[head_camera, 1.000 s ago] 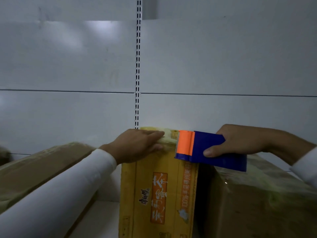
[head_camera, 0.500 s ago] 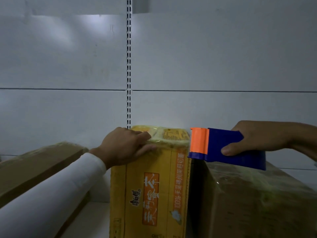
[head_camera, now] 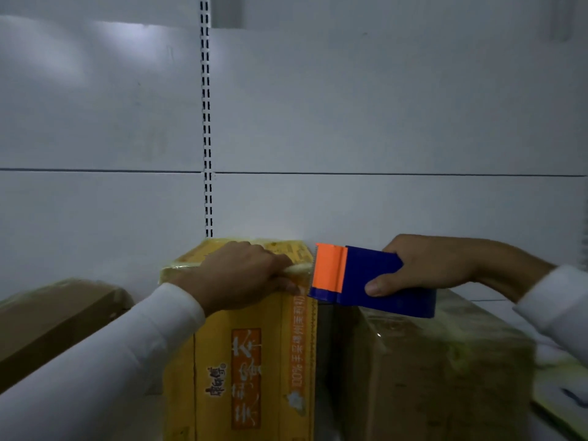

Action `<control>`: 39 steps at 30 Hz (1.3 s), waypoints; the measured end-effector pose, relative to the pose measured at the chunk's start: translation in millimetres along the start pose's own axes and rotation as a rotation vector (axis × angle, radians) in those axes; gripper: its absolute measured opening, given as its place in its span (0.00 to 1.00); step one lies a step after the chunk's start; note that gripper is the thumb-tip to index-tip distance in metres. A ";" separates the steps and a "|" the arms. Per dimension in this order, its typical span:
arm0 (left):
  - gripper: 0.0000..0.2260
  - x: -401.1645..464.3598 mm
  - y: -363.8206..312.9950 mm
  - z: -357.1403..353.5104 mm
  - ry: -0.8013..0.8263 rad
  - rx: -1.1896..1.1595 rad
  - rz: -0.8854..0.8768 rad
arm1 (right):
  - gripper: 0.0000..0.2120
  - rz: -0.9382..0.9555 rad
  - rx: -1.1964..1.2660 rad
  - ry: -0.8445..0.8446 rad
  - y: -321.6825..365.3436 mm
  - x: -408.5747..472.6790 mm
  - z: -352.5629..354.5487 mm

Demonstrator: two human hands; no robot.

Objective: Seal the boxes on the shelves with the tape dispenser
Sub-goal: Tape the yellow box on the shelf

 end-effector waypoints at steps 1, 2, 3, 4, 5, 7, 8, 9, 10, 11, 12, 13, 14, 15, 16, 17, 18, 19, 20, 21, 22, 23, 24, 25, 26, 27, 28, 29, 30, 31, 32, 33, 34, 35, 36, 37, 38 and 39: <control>0.36 -6.7 4.6 2.4 -0.012 -0.009 -0.004 | 0.25 0.013 0.006 -0.003 5.0 4.1 -1.3; 0.38 -14.0 9.9 6.3 -0.017 -0.024 -0.011 | 0.25 0.028 0.017 -0.011 11.0 8.1 -2.1; 0.40 -21.3 15.2 11.3 -0.014 -0.042 -0.014 | 0.26 0.043 0.025 -0.017 17.4 11.9 -2.5; 0.40 -27.7 20.5 16.0 -0.014 -0.050 -0.015 | 0.27 0.056 0.020 -0.019 24.1 15.5 -2.5; 0.40 -32.8 25.0 19.7 -0.013 -0.045 -0.015 | 0.27 0.065 0.004 -0.020 30.4 18.6 -1.9; 0.38 -36.7 29.2 23.6 0.000 -0.031 -0.016 | 0.25 0.061 -0.030 -0.026 38.4 20.6 1.5; 0.37 -36.2 27.6 23.2 0.011 -0.041 -0.014 | 0.24 0.049 -0.041 -0.021 39.3 18.7 3.7; 0.35 -33.2 24.3 21.1 0.026 -0.059 -0.013 | 0.23 0.035 -0.044 -0.008 37.7 15.2 5.6; 0.34 -28.3 19.4 17.7 0.040 -0.074 -0.014 | 0.23 0.016 -0.046 0.014 34.0 10.2 7.2; 0.32 -22.1 12.8 14.3 0.045 -0.078 -0.020 | 0.23 -0.010 -0.049 0.043 29.1 4.1 8.5; 0.29 -15.3 5.5 11.0 0.036 -0.068 -0.034 | 0.23 -0.044 -0.054 0.068 23.2 -3.0 9.7; 0.26 -9.2 -1.0 8.7 0.019 -0.052 -0.053 | 0.22 -0.078 -0.058 0.084 15.9 -11.2 11.2; 0.25 -4.5 -4.5 7.3 0.002 -0.037 -0.068 | 0.22 -0.111 -0.059 0.091 7.6 -20.5 13.3; 0.24 -1.4 -5.0 5.9 -0.006 -0.034 -0.074 | 0.22 -0.144 -0.055 0.093 -1.0 -30.3 15.3; 0.24 0.2 -3.7 4.1 -0.005 -0.048 -0.075 | 0.22 -0.173 -0.041 0.089 -9.3 -40.4 17.0; 0.25 0.6 -2.4 2.1 -0.004 -0.067 -0.076 | 0.22 -0.193 -0.022 0.081 -16.5 -49.5 18.1; 0.25 0.6 -1.8 1.3 -0.008 -0.071 -0.080 | 0.22 -0.204 -0.007 0.066 -21.4 -56.0 18.8; 0.26 1.0 -2.3 1.9 -0.012 -0.062 -0.083 | 0.21 -0.212 -0.005 0.045 -24.0 -59.4 18.7; 0.29 1.9 -3.6 3.1 -0.012 -0.048 -0.084 | 0.22 -0.220 -0.019 0.020 -25.0 -59.6 17.8; 0.32 3.1 -5.4 4.3 -0.006 -0.039 -0.078 | 0.24 -0.228 -0.041 -0.007 -24.6 -57.0 16.8; 0.34 4.3 -7.9 5.4 0.005 -0.050 -0.066 | 0.26 -0.236 -0.059 -0.029 -23.3 -52.1 15.5; 0.36 5.7 -10.8 6.6 0.015 -0.071 -0.054 | 0.28 -0.246 -0.073 -0.044 -21.5 -46.2 13.8; 0.37 8.0 -14.3 7.7 0.022 -0.087 -0.044 | 0.29 -0.258 -0.088 -0.059 -19.5 -40.0 12.1; 0.37 10.9 -18.9 8.2 0.022 -0.090 -0.031 | 0.31 -0.276 -0.108 -0.071 -17.4 -33.9 10.5; 0.37 13.7 -24.0 8.1 0.021 -0.083 -0.012 | 0.31 -0.299 -0.131 -0.079 -15.1 -28.2 9.5; 0.36 16.3 -28.8 7.1 0.015 -0.078 0.011 | 0.29 -0.327 -0.162 -0.084 -11.9 -23.0 8.8; 0.35 18.4 -32.4 5.7 0.002 -0.079 0.031 | 0.27 -0.354 -0.209 -0.093 -8.2 -18.3 9.1; 0.35 19.6 -34.0 4.1 -0.015 -0.080 0.047 | 0.25 -0.375 -0.274 -0.106 -4.1 -13.8 10.4; 0.34 20.1 -33.6 3.0 -0.031 -0.081 0.055 | 0.25 -0.389 -0.350 -0.125 -0.5 -8.8 12.2; 0.32 20.1 -31.9 2.4 -0.046 -0.083 0.059 | 0.25 -0.404 -0.426 -0.139 3.7 -3.7 14.1; 0.31 19.9 -29.7 1.8 -0.057 -0.089 0.061 | 0.26 -0.421 -0.505 -0.159 6.8 1.1 15.9; 0.31 18.9 -28.7 0.9 -0.061 -0.097 0.060 | 0.27 -0.447 -0.610 -0.187 7.6 5.0 17.1; 0.30 17.7 -28.9 0.5 -0.063 -0.104 0.059 | 0.26 -0.484 -0.734 -0.226 5.5 8.0 17.5; 0.30 16.2 -30.2 1.1 -0.072 -0.109 0.061 | 0.26 -0.527 -0.842 -0.263 0.8 8.8 16.5; 0.30 15.0 -32.1 1.9 -0.083 -0.111 0.064 | 0.25 -0.569 -0.874 -0.290 -9.0 7.0 14.2; 0.31 14.8 -33.0 2.3 -0.081 -0.108 0.064 | 0.25 -0.598 -0.840 -0.303 -20.4 3.6 11.1; 0.32 15.2 -32.7 2.8 -0.067 -0.101 0.076 | 0.25 -0.613 -0.779 -0.322 -31.4 0.7 9.9; 0.33 16.6 -32.5 3.5 -0.051 -0.096 0.105 | 0.26 -0.605 -0.744 -0.340 -38.4 -0.9 10.6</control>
Point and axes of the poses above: each hand's wrist, its own x-axis towards the middle knuckle, its own z-axis out of the back of the hand, y = z × x, the point moved 3 cm from there along x, towards the middle knuckle, and after that the axes turned 9 degrees about y, right-handed, at the moved point
